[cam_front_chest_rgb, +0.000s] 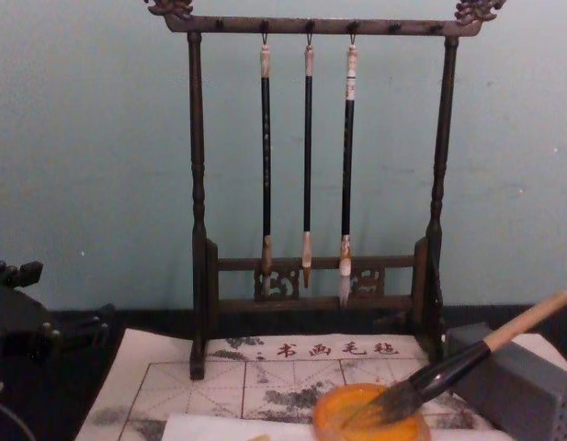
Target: Pick up the brush from the inkstone, write on the paper, then place the brush back to its original position.
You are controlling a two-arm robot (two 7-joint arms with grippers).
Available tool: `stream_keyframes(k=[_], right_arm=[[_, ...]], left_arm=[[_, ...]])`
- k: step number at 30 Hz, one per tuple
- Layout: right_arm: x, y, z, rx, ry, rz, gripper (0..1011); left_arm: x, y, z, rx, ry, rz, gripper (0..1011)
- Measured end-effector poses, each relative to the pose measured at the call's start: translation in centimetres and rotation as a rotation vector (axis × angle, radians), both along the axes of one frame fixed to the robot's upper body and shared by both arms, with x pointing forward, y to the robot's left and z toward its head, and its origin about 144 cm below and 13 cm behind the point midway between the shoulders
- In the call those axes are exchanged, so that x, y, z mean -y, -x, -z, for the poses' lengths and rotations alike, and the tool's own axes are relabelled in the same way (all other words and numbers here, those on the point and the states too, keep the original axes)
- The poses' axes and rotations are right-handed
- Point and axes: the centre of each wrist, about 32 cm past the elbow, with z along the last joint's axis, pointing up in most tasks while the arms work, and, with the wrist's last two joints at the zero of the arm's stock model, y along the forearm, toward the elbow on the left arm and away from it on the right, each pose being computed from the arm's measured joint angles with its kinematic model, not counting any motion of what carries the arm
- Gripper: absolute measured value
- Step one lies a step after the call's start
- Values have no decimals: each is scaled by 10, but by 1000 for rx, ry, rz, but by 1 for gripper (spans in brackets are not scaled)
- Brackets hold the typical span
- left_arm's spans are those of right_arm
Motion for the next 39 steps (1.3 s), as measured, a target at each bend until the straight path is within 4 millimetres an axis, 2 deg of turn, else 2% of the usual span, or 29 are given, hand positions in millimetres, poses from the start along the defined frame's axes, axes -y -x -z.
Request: stream_keyframes(k=[39], right_arm=[[0,0,0,0,0,0,1000]], left_arm=[[0,0,0,0,0,0,1001]])
